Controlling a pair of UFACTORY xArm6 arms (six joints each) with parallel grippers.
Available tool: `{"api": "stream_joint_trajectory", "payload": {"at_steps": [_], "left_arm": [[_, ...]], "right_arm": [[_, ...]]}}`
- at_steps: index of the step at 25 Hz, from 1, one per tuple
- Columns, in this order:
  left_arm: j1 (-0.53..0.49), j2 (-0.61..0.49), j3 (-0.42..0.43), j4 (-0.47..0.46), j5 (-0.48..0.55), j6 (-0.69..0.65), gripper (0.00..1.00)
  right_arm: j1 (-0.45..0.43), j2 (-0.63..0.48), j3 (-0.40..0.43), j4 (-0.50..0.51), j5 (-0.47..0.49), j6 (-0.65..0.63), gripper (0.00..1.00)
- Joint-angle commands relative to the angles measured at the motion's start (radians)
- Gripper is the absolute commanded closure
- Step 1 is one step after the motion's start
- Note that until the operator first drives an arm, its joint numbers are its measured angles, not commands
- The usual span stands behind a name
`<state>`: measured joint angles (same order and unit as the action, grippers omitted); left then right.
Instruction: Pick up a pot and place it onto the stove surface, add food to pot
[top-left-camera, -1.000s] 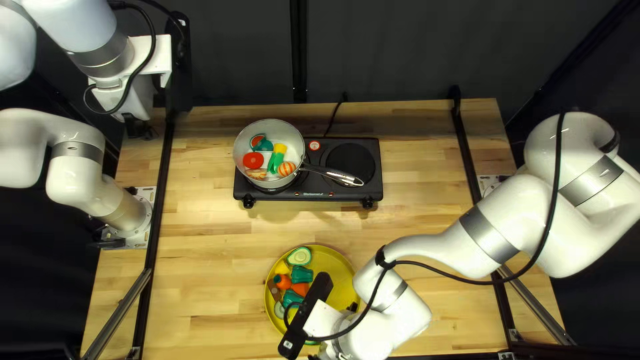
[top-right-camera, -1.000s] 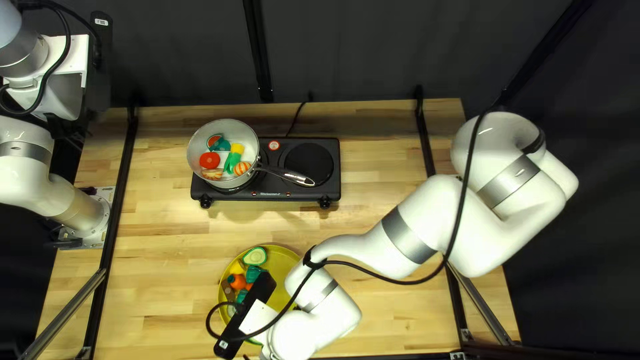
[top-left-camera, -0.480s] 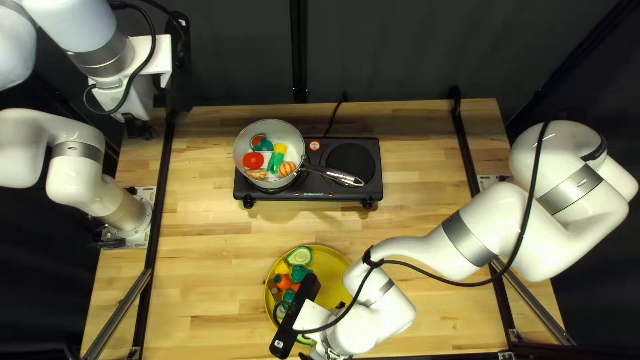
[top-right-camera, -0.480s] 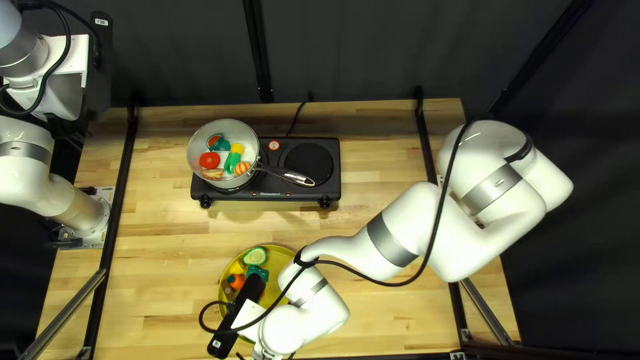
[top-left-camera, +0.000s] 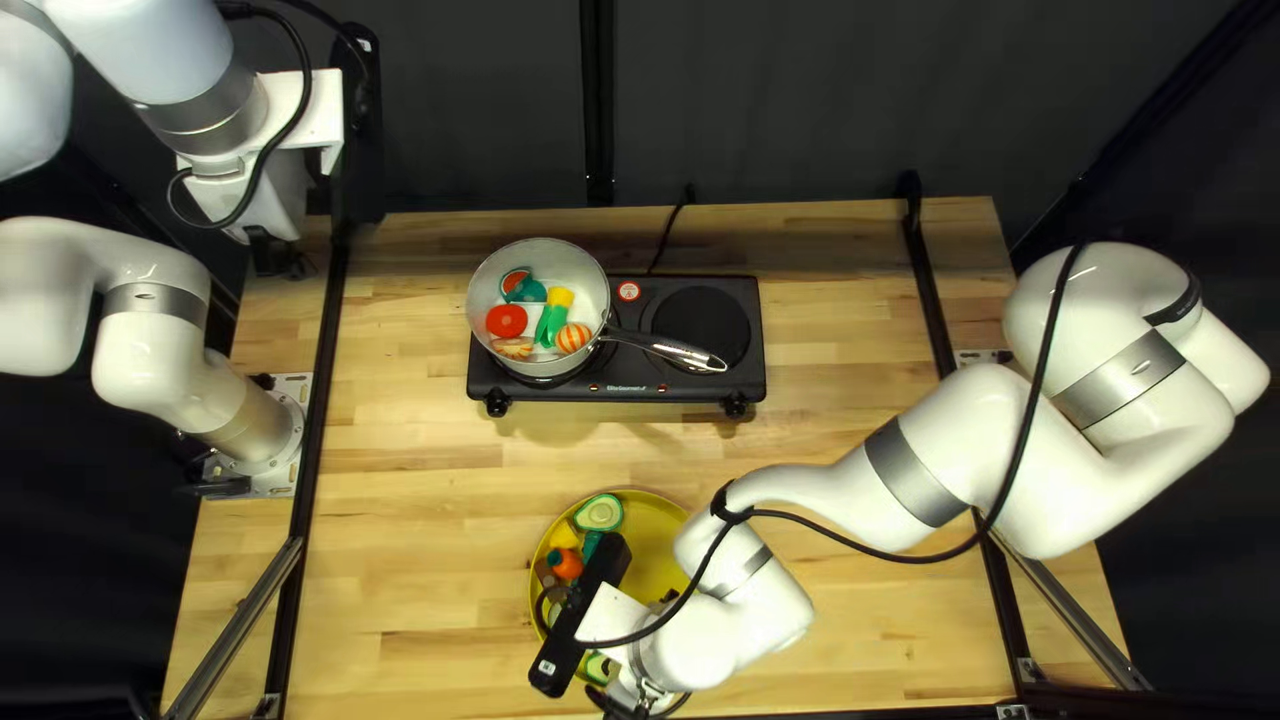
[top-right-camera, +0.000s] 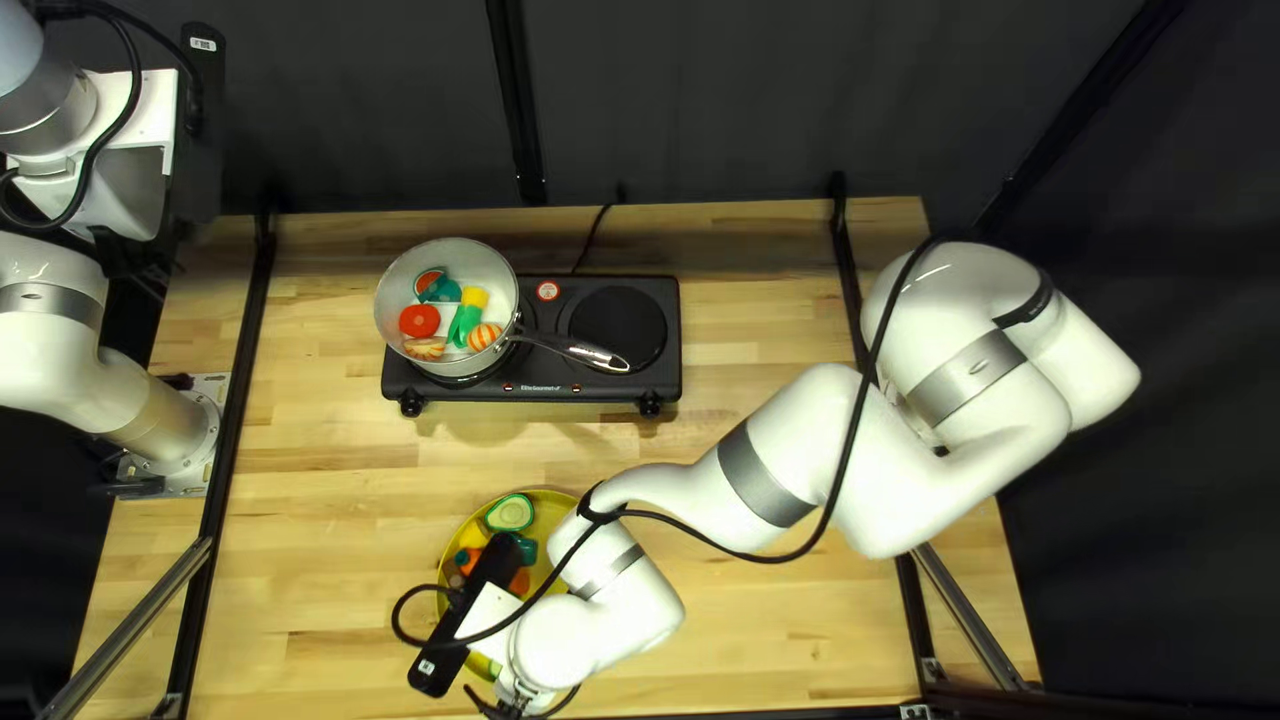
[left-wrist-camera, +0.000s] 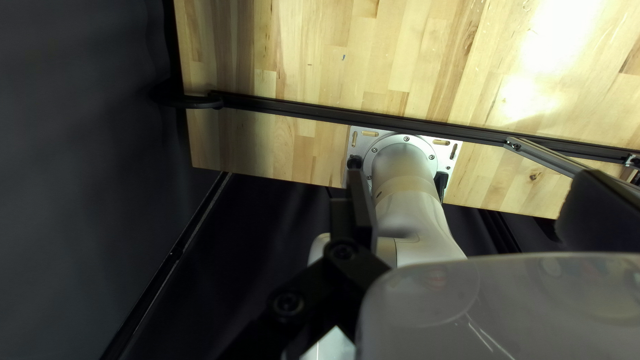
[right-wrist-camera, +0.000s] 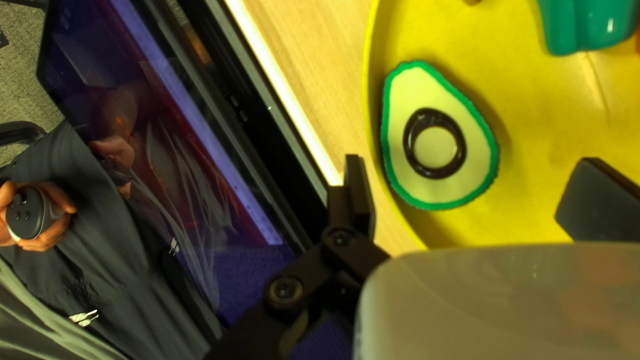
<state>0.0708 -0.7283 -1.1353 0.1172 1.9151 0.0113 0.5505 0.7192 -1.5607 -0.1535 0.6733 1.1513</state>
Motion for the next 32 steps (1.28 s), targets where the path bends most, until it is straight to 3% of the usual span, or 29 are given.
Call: {"api": "stream_joint_trajectory", "payload": {"at_steps": [1, 6, 12, 20, 32], "left_arm": [[0.000, 0.000, 0.000, 0.000, 0.000, 0.000, 0.00], [0.000, 0.000, 0.000, 0.000, 0.000, 0.000, 0.00], [0.000, 0.000, 0.000, 0.000, 0.000, 0.000, 0.00], [0.000, 0.000, 0.000, 0.000, 0.000, 0.000, 0.00], [0.000, 0.000, 0.000, 0.000, 0.000, 0.000, 0.00]], "right_arm": [[0.010, 0.024, -0.048, -0.047, 0.069, 0.040, 0.00], [0.018, 0.034, -0.092, -0.086, 0.155, 0.094, 0.00], [0.018, 0.035, -0.104, -0.100, 0.192, 0.120, 0.00], [0.022, 0.062, -0.139, -0.092, 0.216, 0.113, 0.00], [0.023, 0.036, -0.108, -0.102, 0.234, 0.137, 0.00]]}}
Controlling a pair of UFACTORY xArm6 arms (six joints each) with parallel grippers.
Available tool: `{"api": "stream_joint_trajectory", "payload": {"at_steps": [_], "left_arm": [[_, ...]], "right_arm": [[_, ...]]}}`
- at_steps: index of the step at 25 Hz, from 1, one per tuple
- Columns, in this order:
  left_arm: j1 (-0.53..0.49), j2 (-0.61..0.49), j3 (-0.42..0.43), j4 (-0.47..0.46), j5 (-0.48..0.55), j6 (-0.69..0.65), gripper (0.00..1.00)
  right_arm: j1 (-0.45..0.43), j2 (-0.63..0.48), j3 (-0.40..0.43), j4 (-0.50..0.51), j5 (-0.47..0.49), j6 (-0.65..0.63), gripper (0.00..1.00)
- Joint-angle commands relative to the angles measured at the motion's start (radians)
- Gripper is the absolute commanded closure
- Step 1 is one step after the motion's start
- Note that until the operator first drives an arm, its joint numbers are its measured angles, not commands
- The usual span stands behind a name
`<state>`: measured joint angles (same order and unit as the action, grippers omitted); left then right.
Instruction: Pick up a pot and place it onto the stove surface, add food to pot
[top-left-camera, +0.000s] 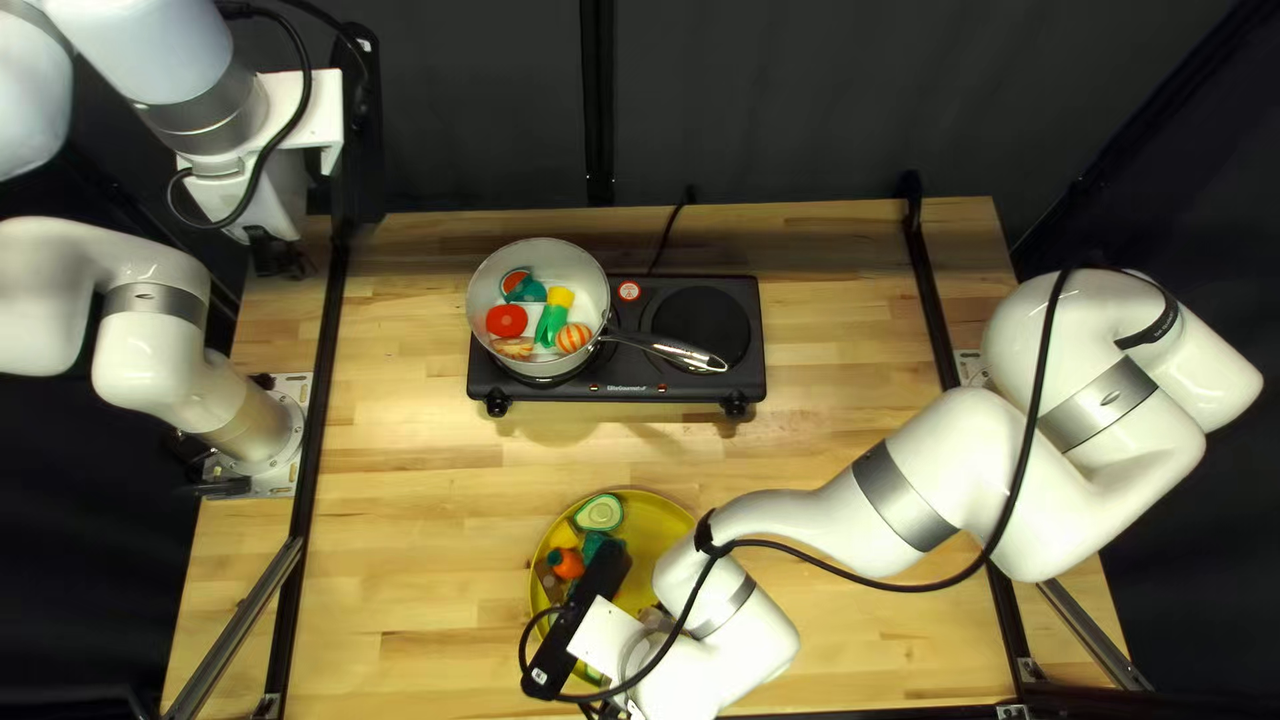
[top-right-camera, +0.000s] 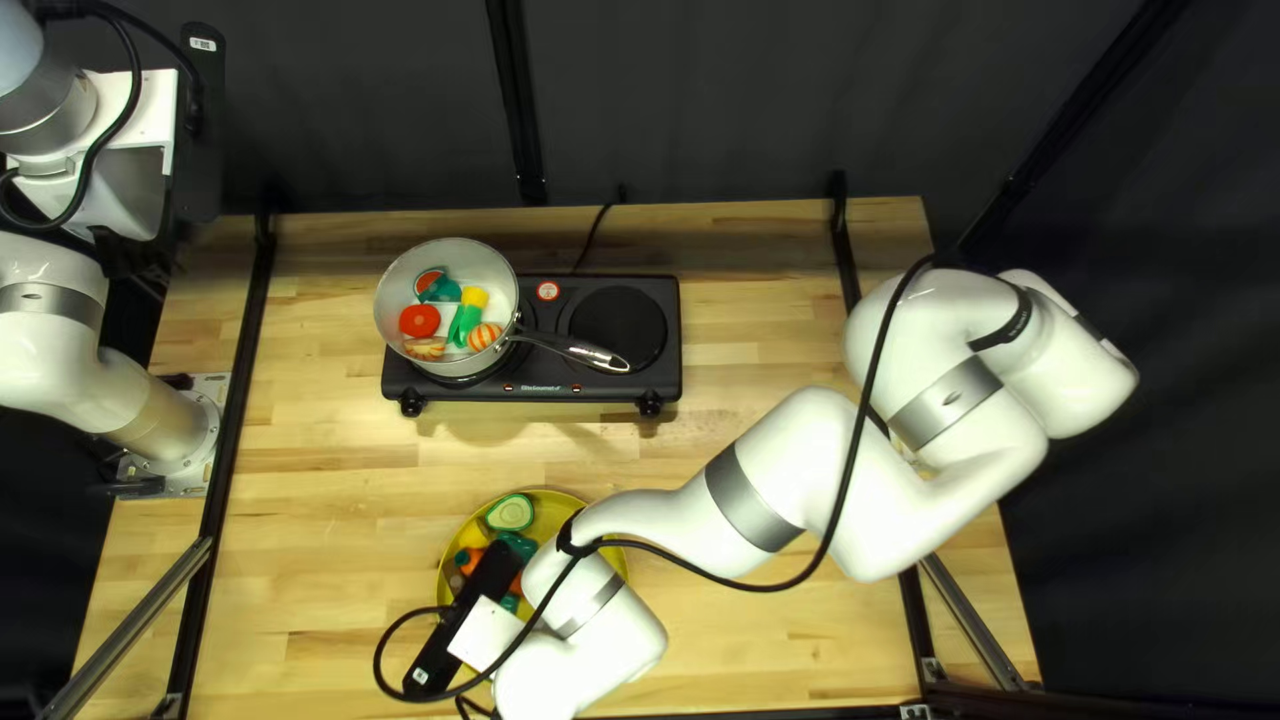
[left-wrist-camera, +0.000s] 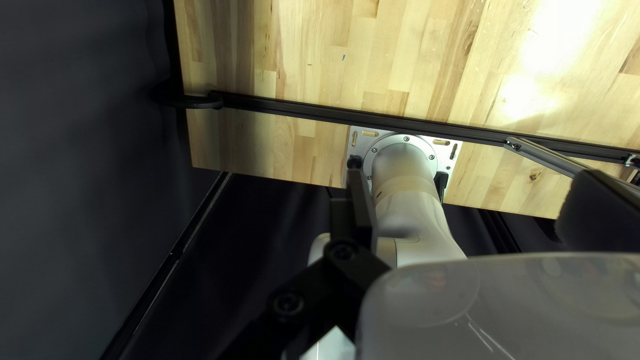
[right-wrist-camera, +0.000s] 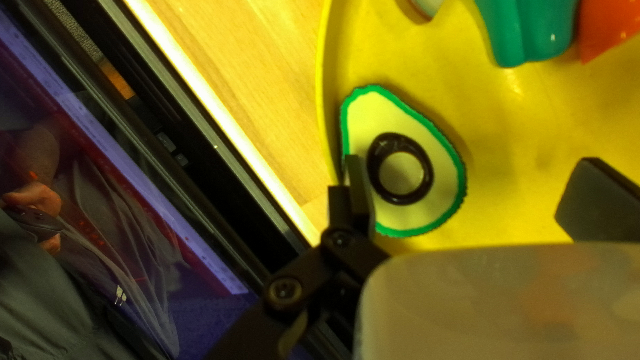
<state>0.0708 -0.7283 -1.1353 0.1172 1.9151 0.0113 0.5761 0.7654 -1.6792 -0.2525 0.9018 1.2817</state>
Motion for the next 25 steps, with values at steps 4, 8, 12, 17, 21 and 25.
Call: {"api": "stream_joint_trajectory", "payload": {"at_steps": [4, 8, 12, 17, 21, 25], "left_arm": [[0.000, 0.000, 0.000, 0.000, 0.000, 0.000, 0.00], [0.000, 0.000, 0.000, 0.000, 0.000, 0.000, 0.00], [0.000, 0.000, 0.000, 0.000, 0.000, 0.000, 0.00], [0.000, 0.000, 0.000, 0.000, 0.000, 0.000, 0.00], [0.000, 0.000, 0.000, 0.000, 0.000, 0.000, 0.00], [0.000, 0.000, 0.000, 0.000, 0.000, 0.000, 0.00]], "right_arm": [[-0.008, -0.013, 0.018, -0.011, 0.010, 0.013, 0.00], [-0.013, -0.018, 0.030, -0.020, 0.007, 0.019, 0.00], [-0.020, -0.037, 0.048, -0.031, 0.014, 0.029, 0.00], [-0.038, -0.067, 0.082, -0.044, 0.016, 0.043, 0.00], [-0.049, -0.067, 0.091, -0.049, 0.012, 0.047, 0.00], [-0.022, -0.074, 0.078, -0.050, 0.015, 0.068, 0.00]]}}
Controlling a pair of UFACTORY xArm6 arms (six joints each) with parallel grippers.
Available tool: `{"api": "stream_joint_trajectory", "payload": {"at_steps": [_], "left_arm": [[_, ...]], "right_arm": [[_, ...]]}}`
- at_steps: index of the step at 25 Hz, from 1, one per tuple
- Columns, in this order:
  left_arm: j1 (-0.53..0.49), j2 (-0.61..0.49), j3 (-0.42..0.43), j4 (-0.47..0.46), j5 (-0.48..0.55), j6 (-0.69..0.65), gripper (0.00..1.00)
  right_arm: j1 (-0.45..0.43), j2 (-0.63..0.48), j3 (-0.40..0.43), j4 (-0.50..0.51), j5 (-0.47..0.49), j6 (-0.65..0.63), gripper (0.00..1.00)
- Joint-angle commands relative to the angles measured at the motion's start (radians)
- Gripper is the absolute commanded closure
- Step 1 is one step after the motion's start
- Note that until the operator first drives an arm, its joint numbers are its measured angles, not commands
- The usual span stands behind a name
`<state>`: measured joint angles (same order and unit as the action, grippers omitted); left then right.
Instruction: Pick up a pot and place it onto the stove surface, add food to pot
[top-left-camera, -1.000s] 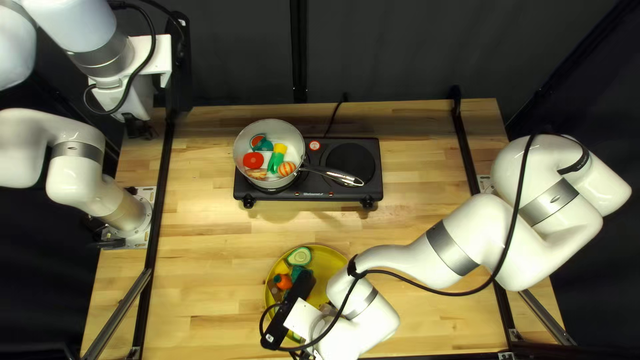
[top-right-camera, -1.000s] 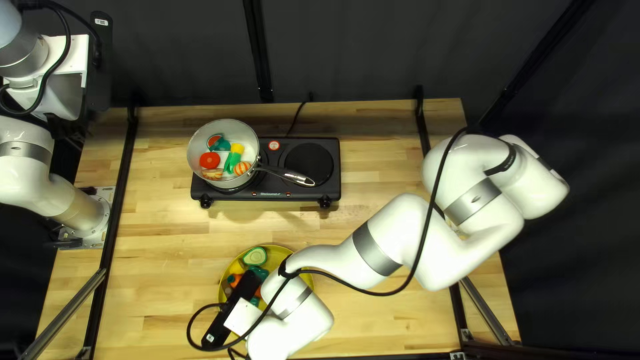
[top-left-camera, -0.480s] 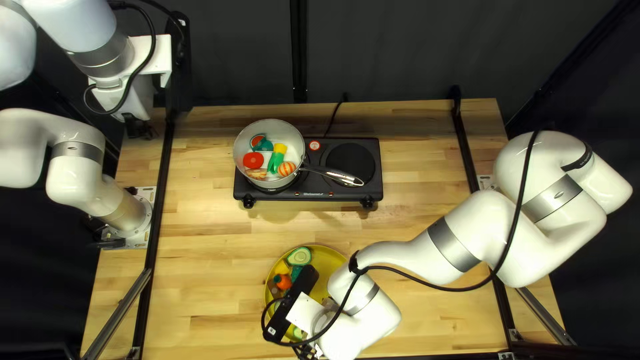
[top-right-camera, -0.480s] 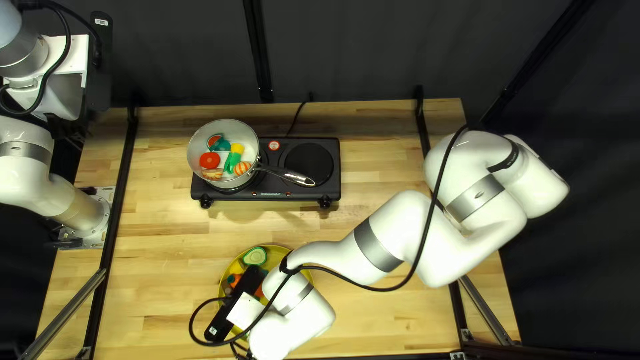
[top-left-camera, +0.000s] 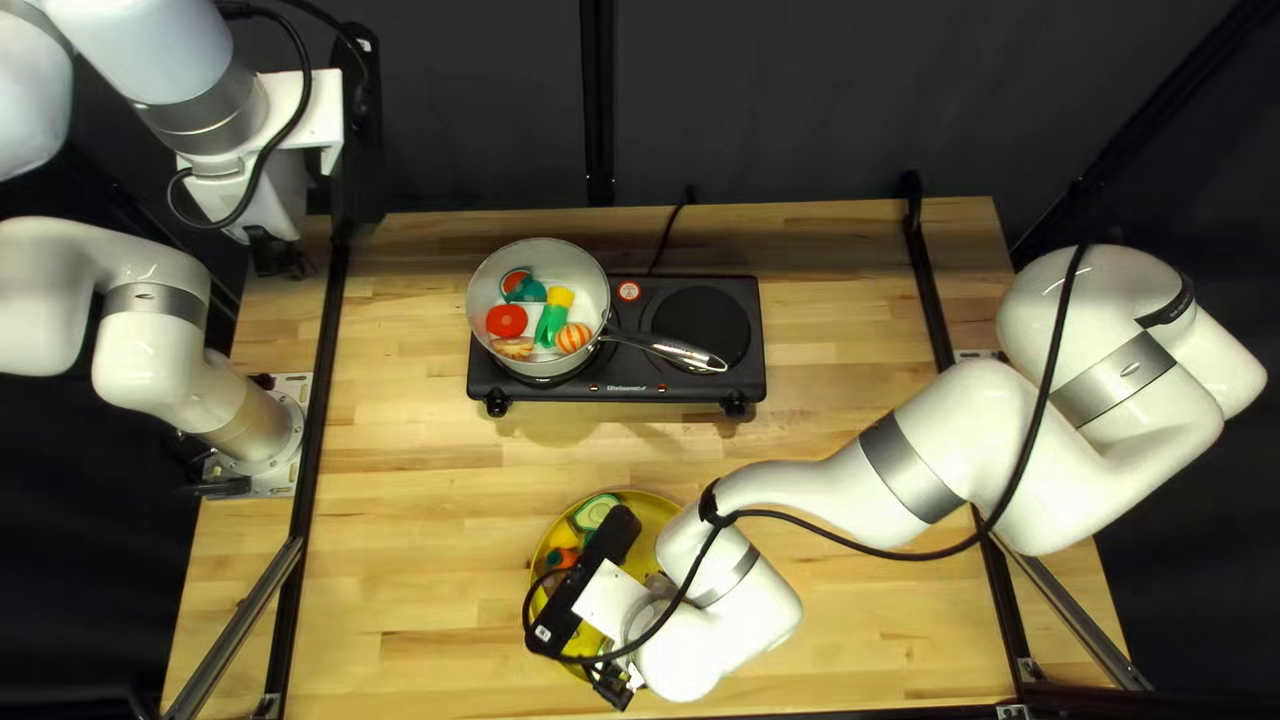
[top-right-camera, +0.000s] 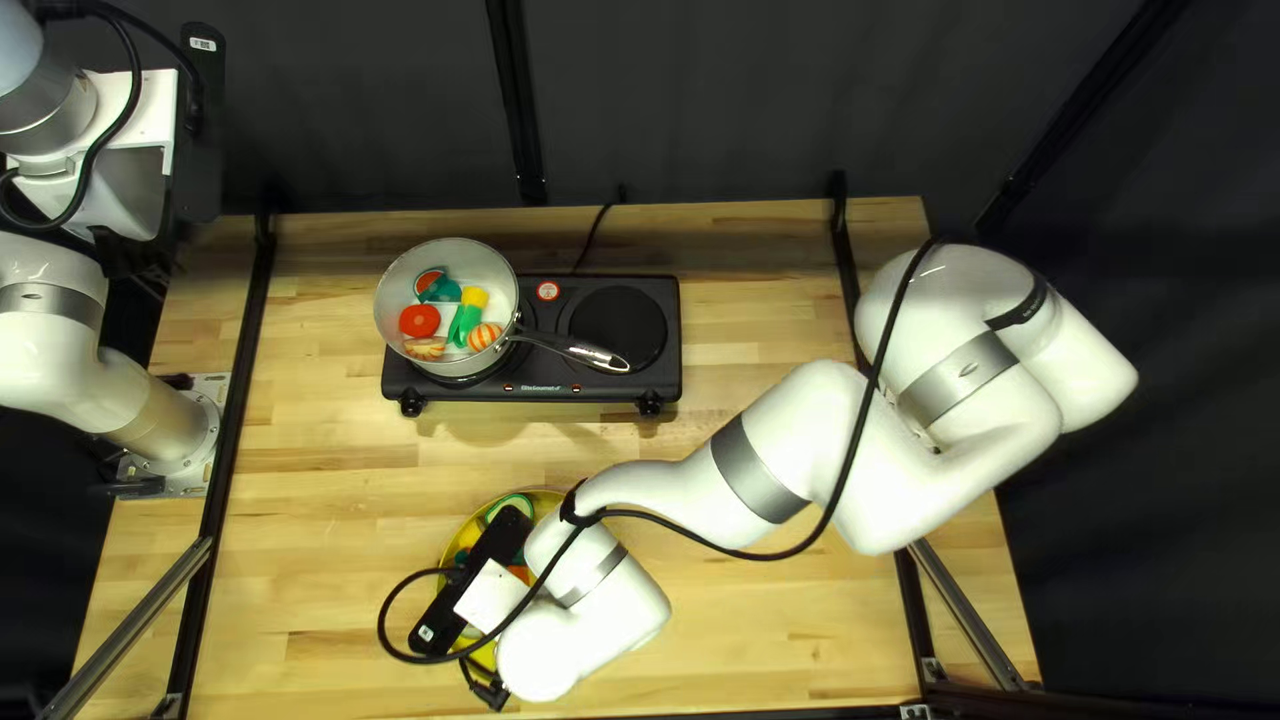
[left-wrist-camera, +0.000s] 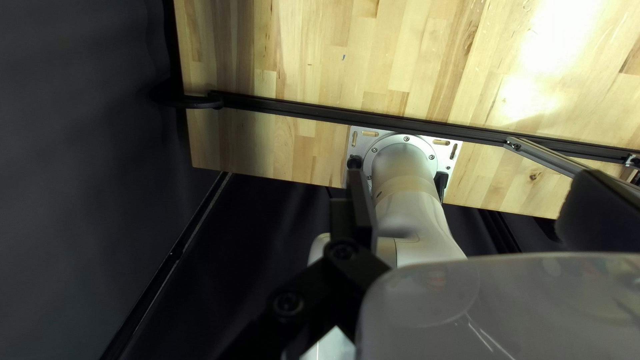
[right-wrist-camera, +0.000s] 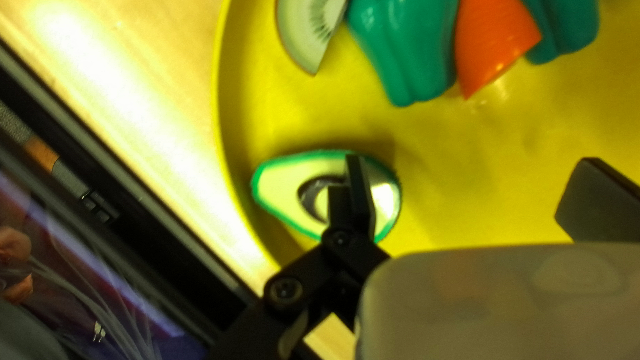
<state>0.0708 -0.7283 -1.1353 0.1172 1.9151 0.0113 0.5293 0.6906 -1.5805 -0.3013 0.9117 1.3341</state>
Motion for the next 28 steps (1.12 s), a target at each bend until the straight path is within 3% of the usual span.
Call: {"api": "stream_joint_trajectory", "payload": {"at_steps": [1, 5, 9, 11, 14, 15, 26, 28], "left_arm": [[0.000, 0.000, 0.000, 0.000, 0.000, 0.000, 0.00], [0.000, 0.000, 0.000, 0.000, 0.000, 0.000, 0.00], [0.000, 0.000, 0.000, 0.000, 0.000, 0.000, 0.00], [0.000, 0.000, 0.000, 0.000, 0.000, 0.000, 0.00], [0.000, 0.000, 0.000, 0.000, 0.000, 0.000, 0.00], [0.000, 0.000, 0.000, 0.000, 0.000, 0.000, 0.00], [0.000, 0.000, 0.000, 0.000, 0.000, 0.000, 0.00], [0.000, 0.000, 0.000, 0.000, 0.000, 0.000, 0.00]], "right_arm": [[0.033, 0.007, -0.037, -0.001, 0.013, 0.018, 0.00], [0.062, 0.066, -0.152, 0.011, 0.058, 0.023, 0.00], [0.065, 0.113, -0.217, 0.026, 0.067, 0.005, 0.00], [0.055, 0.065, -0.134, 0.023, 0.016, -0.037, 0.00], [0.032, -0.078, 0.102, 0.061, -0.134, -0.228, 0.00], [0.029, -0.098, 0.133, 0.072, -0.150, -0.263, 0.00], [0.029, -0.098, 0.133, 0.072, -0.150, -0.263, 0.00], [0.006, -0.198, 0.243, 0.065, -0.168, -0.282, 0.00]]}}
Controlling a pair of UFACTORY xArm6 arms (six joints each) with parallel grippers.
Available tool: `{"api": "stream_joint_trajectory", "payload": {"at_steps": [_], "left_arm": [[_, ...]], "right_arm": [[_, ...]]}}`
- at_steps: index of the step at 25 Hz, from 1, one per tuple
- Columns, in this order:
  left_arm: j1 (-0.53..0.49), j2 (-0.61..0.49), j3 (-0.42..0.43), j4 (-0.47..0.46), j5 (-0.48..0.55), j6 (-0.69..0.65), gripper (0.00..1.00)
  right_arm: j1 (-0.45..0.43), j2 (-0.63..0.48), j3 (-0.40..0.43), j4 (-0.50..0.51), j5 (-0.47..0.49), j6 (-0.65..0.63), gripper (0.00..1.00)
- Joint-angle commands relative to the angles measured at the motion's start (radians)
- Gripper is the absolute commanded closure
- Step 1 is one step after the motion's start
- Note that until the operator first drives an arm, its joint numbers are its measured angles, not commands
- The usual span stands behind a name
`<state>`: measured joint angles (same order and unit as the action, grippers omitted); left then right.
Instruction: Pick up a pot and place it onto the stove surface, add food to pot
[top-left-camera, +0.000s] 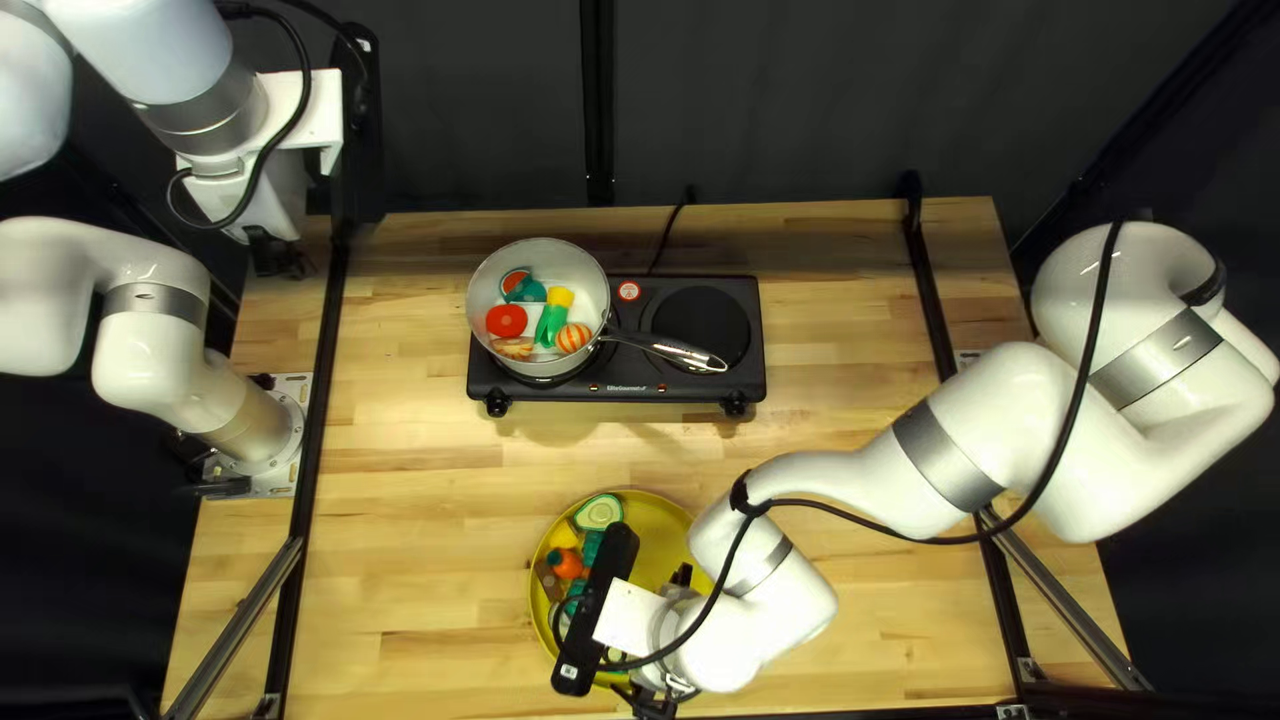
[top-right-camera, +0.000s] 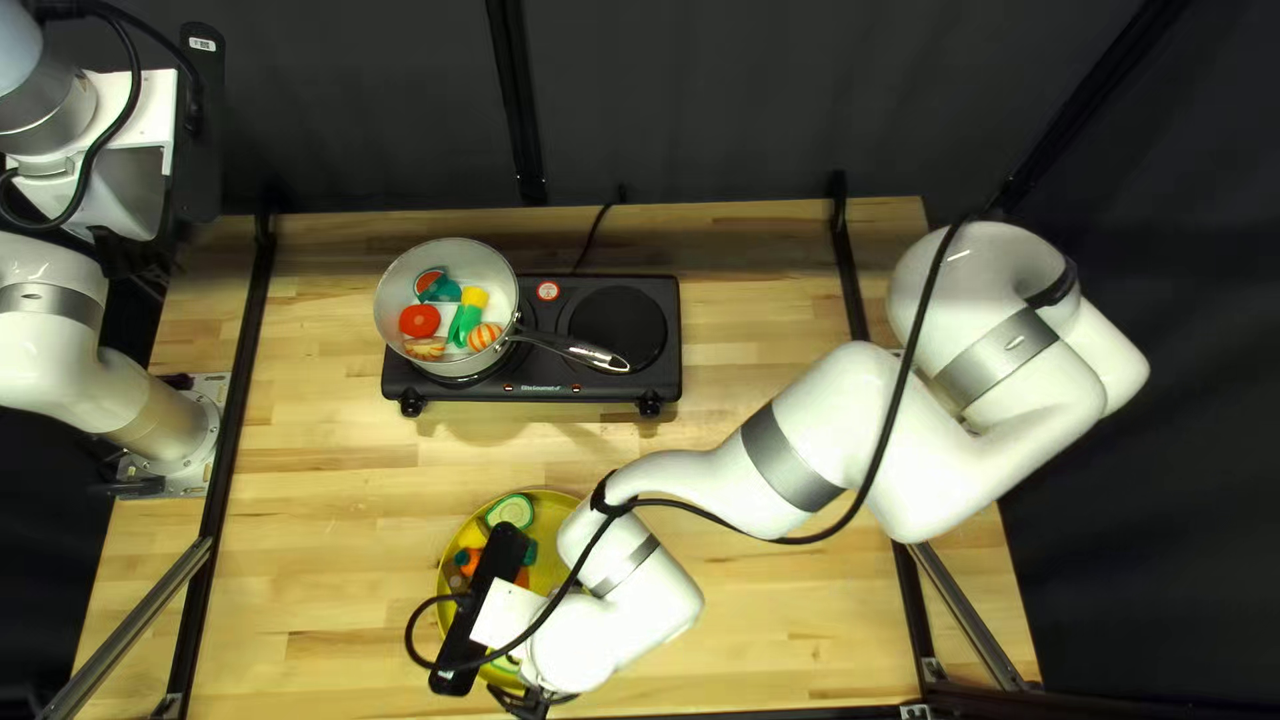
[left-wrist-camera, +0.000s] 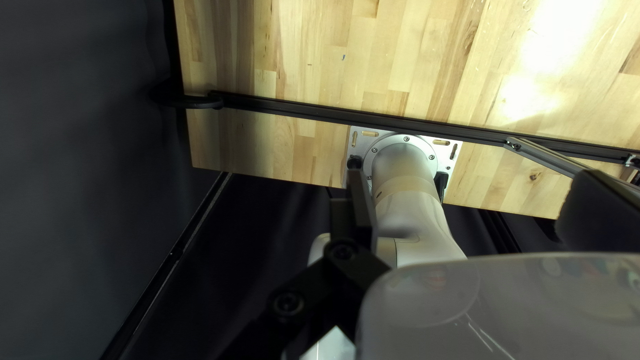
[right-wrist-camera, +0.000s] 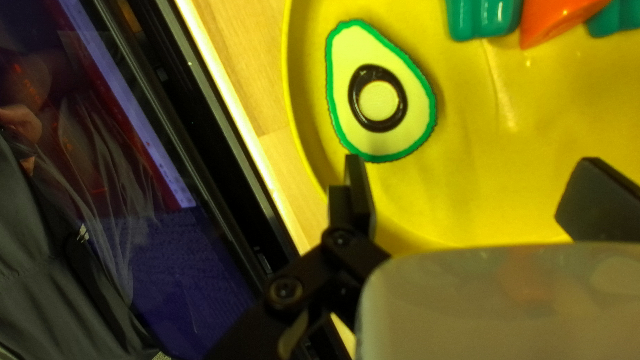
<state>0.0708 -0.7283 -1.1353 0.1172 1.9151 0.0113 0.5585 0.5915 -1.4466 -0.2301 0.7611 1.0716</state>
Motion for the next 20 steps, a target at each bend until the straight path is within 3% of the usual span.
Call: {"api": "stream_joint_trajectory", "payload": {"at_steps": [1, 4, 7, 13, 17, 20], "left_arm": [[0.000, 0.000, 0.000, 0.000, 0.000, 0.000, 0.00], [0.000, 0.000, 0.000, 0.000, 0.000, 0.000, 0.00], [0.000, 0.000, 0.000, 0.000, 0.000, 0.000, 0.00], [0.000, 0.000, 0.000, 0.000, 0.000, 0.000, 0.00], [0.000, 0.000, 0.000, 0.000, 0.000, 0.000, 0.00], [0.000, 0.000, 0.000, 0.000, 0.000, 0.000, 0.00]], "right_arm": [[-0.038, -0.157, 0.169, 0.001, -0.027, -0.038, 0.00], [-0.081, -0.345, 0.324, 0.057, -0.003, -0.146, 0.00], [-0.104, -0.545, 0.432, 0.124, 0.110, -0.283, 0.00], [-0.126, -0.830, 0.525, 0.199, 0.346, -0.416, 0.00], [-0.174, -1.003, 0.560, 0.258, 0.564, -0.623, 0.00], [-0.217, -1.139, 0.569, 0.258, 0.731, -0.665, 0.00]]}}
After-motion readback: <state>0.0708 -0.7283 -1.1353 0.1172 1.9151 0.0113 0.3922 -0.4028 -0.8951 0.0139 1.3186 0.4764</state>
